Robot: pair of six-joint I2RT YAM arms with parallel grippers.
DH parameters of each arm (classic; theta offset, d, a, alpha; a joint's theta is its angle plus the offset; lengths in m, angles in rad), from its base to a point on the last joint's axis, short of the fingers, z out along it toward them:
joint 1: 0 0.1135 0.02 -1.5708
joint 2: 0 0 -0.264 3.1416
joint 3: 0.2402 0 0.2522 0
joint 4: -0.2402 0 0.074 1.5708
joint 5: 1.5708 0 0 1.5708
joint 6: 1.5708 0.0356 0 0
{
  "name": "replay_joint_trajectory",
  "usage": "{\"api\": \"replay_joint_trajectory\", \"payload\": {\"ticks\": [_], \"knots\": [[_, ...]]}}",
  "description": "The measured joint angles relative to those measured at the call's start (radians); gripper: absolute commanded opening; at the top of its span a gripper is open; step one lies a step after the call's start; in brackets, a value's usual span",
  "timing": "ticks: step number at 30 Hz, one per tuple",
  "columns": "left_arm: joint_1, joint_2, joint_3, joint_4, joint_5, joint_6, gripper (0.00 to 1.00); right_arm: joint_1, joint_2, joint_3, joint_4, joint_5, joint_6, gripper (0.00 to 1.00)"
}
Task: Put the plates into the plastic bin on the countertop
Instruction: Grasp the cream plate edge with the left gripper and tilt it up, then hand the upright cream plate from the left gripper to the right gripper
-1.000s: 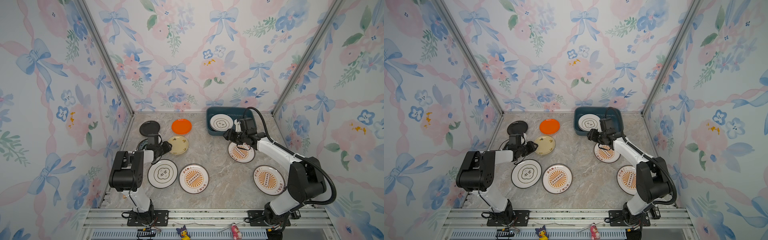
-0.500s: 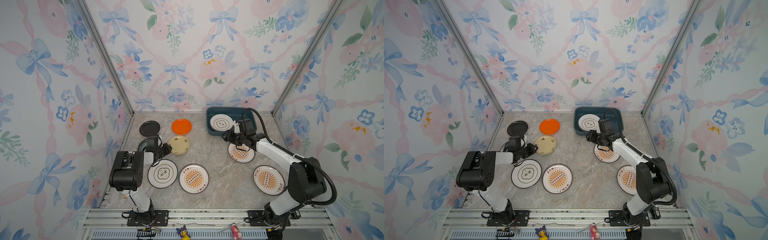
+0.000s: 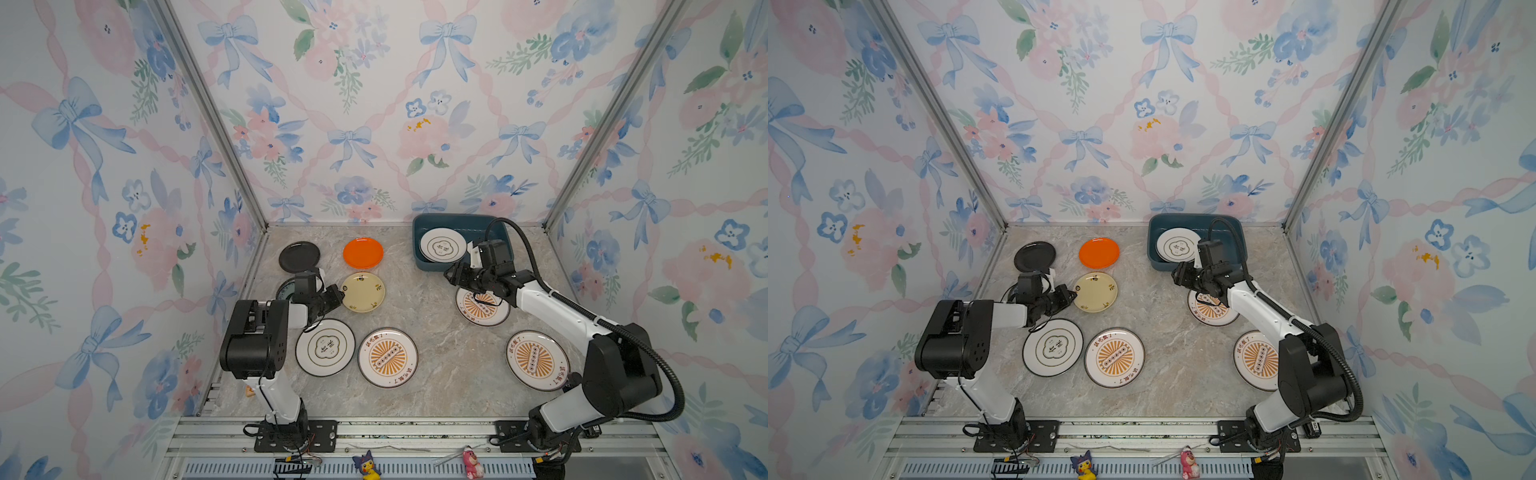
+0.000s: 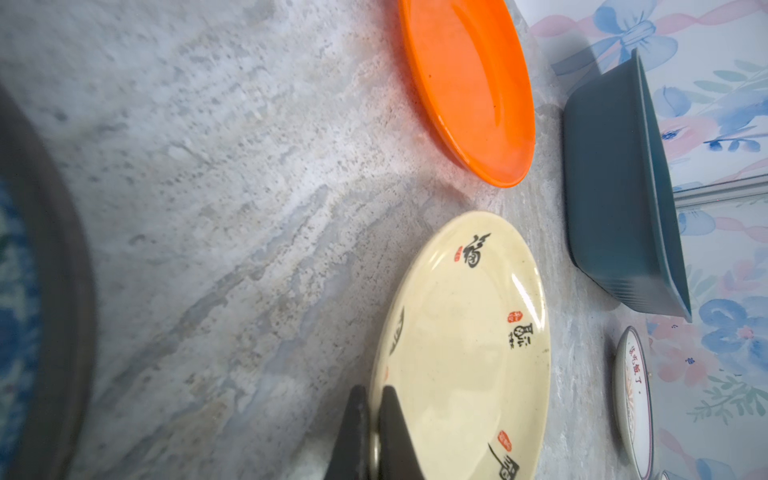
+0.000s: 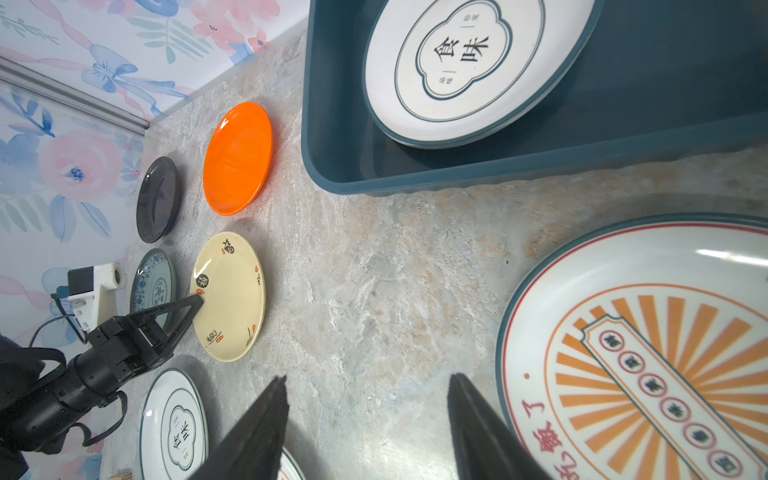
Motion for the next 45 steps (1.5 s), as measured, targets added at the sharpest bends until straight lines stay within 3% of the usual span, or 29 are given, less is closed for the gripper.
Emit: {"api": "replay_joint_trajectory", "payload": {"ticks": [5,15,30,34,40,45], "knots": [[0.0,-0.001,-0.003,0.0,0.009,0.0,0.0,0.018,-0.002,-0.026,0.024,-0.03,-0.013,0.63],[-0.075,-0.073,-0.037,-0.04,0.061,-0.006,0.0,0.061,-0.034,-0.184,0.217,-0.275,-0.05,0.8],[-0.196,-0.224,0.0,-0.045,0.202,-0.087,0.0,0.11,0.011,-0.194,0.364,-0.37,-0.035,0.79],[-0.212,-0.23,0.013,-0.053,0.216,-0.101,0.0,0.124,0.041,-0.192,0.393,-0.389,-0.019,0.73],[-0.238,-0.231,0.057,-0.053,0.22,-0.105,0.0,0.137,0.082,-0.187,0.445,-0.424,0.017,0.47],[-0.257,-0.231,0.064,-0.053,0.22,-0.105,0.0,0.14,0.097,-0.186,0.492,-0.446,0.068,0.32]]}}
